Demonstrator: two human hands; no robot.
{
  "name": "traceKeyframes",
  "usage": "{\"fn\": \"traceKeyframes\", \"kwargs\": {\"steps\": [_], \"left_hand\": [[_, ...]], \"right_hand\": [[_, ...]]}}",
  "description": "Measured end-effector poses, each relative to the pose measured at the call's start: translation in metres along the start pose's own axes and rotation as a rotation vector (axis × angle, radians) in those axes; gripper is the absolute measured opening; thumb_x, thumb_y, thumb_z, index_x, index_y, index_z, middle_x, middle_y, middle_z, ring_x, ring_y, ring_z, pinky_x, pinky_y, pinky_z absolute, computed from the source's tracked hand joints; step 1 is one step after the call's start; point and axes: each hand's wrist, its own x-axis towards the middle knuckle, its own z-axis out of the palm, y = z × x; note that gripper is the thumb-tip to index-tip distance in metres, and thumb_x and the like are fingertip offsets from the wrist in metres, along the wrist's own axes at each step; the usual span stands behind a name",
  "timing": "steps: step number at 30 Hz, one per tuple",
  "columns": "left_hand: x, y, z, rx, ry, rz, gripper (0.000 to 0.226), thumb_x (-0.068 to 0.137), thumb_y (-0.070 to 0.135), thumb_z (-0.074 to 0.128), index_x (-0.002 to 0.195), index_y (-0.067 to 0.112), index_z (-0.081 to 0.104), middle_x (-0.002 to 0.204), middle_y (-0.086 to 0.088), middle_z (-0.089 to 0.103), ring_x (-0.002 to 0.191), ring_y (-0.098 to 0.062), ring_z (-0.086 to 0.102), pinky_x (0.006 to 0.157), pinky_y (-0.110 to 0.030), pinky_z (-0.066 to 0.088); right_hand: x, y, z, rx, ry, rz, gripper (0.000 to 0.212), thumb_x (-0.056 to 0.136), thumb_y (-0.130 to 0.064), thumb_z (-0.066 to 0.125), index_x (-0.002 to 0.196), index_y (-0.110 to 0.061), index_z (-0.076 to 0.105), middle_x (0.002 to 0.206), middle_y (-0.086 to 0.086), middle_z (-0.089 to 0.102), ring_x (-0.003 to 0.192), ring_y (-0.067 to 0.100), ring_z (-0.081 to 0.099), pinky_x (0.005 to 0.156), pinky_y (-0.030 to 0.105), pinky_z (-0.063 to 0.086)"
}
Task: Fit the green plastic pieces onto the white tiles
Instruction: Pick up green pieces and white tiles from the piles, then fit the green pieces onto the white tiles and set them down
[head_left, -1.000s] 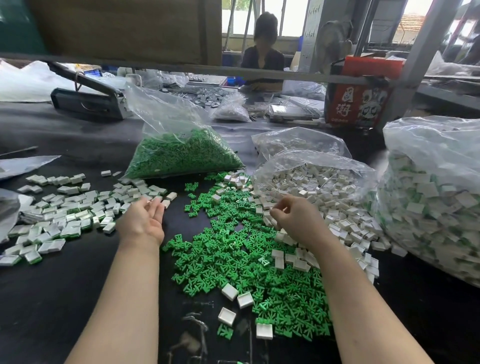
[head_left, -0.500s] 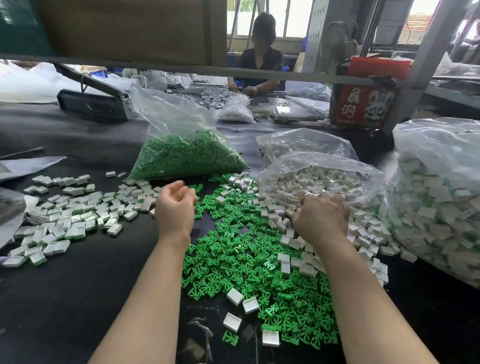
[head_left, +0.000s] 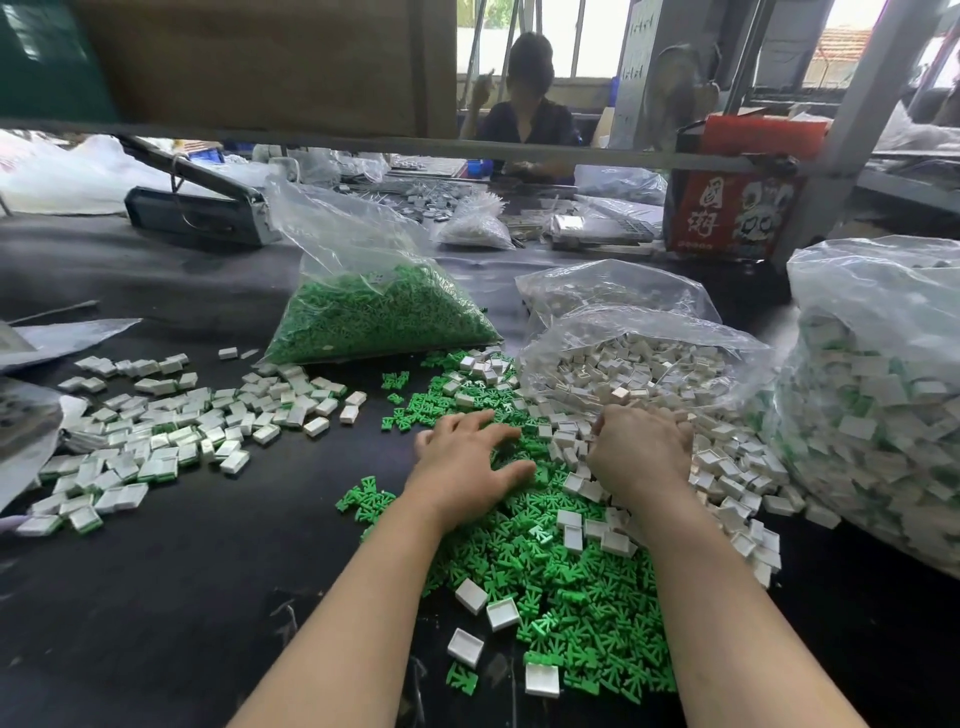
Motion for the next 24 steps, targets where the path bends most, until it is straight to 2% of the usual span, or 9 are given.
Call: {"fn": "traceKeyframes", "kwargs": {"steps": [4,7,11,15,17,19,21,23,24], "left_hand": [[0.010,0.003,0.001,-0.012,0.070,-0.055,0.036,0.088,0.063,0.051,0.122,0.051,0.051,0.142,0.010,0.039,0.133,-0.022,0.027,0.108,-0.053,0.019],[0.018,0.010,-0.001,-0.003,0.102,-0.087,0.034,0.087,0.064,0.052,0.117,0.049,0.054,0.133,0.005,0.042,0.125,-0.025,0.032,0.102,-0.047,0.026],[0.021,0.010,0.001,-0.045,0.162,-0.072,0.028,0.086,0.062,0.056,0.109,0.046,0.061,0.124,0.005,0.047,0.119,-0.023,0.038,0.098,-0.044,0.030],[0.020,0.010,0.001,-0.112,0.214,-0.060,0.018,0.086,0.056,0.062,0.098,0.044,0.067,0.117,0.008,0.051,0.115,-0.019,0.043,0.098,-0.043,0.032],[0.021,0.011,0.000,-0.140,0.216,-0.069,0.015,0.085,0.054,0.065,0.094,0.043,0.068,0.116,0.007,0.052,0.114,-0.019,0.045,0.099,-0.042,0.034],[0.023,0.010,-0.001,-0.171,0.206,-0.069,0.013,0.083,0.052,0.067,0.092,0.042,0.068,0.110,0.007,0.052,0.111,-0.019,0.047,0.099,-0.043,0.040],[0.025,0.010,-0.001,-0.213,0.187,-0.055,0.012,0.083,0.050,0.069,0.090,0.040,0.068,0.105,0.007,0.049,0.104,-0.017,0.050,0.096,-0.043,0.046],[0.026,0.010,-0.002,-0.250,0.172,-0.037,0.010,0.084,0.047,0.070,0.088,0.039,0.067,0.104,0.008,0.048,0.100,-0.016,0.051,0.093,-0.041,0.047],[0.026,0.011,-0.003,-0.260,0.173,-0.028,0.009,0.084,0.046,0.070,0.088,0.038,0.066,0.105,0.008,0.049,0.099,-0.016,0.051,0.092,-0.039,0.047]], "right_hand": [[0.001,0.000,0.004,-0.013,0.042,-0.004,0.022,0.084,-0.012,0.048,0.099,-0.020,0.062,0.090,-0.001,0.059,0.095,0.022,0.050,0.075,0.036,0.032],[0.004,0.001,0.003,-0.014,0.017,0.016,0.022,0.084,-0.014,0.049,0.100,-0.022,0.062,0.087,-0.003,0.056,0.091,0.020,0.049,0.074,0.036,0.029],[0.007,0.000,0.000,0.014,-0.030,0.034,0.022,0.083,-0.015,0.050,0.102,-0.020,0.060,0.095,-0.001,0.063,0.087,0.019,0.056,0.076,0.038,0.027],[0.013,-0.003,-0.008,0.016,-0.094,0.047,0.029,0.082,-0.012,0.049,0.110,-0.015,0.057,0.097,0.003,0.062,0.084,0.022,0.054,0.091,0.040,0.038],[0.017,-0.004,-0.010,-0.015,-0.107,0.037,0.032,0.083,-0.012,0.048,0.114,-0.015,0.057,0.096,0.003,0.065,0.083,0.023,0.059,0.095,0.041,0.046],[0.017,-0.004,-0.011,-0.026,-0.096,0.025,0.033,0.084,-0.013,0.048,0.115,-0.015,0.058,0.090,0.002,0.066,0.080,0.022,0.062,0.087,0.041,0.052],[0.018,-0.003,-0.011,-0.011,-0.091,0.019,0.028,0.084,-0.013,0.049,0.109,-0.015,0.060,0.079,-0.001,0.062,0.071,0.017,0.061,0.072,0.034,0.053],[0.018,-0.002,-0.013,-0.018,-0.082,0.013,0.023,0.083,-0.012,0.048,0.101,-0.014,0.062,0.073,-0.002,0.058,0.062,0.013,0.055,0.057,0.027,0.045],[0.018,-0.002,-0.013,-0.022,-0.074,0.011,0.022,0.083,-0.012,0.048,0.100,-0.014,0.062,0.072,-0.003,0.057,0.062,0.013,0.055,0.054,0.026,0.043]]}}
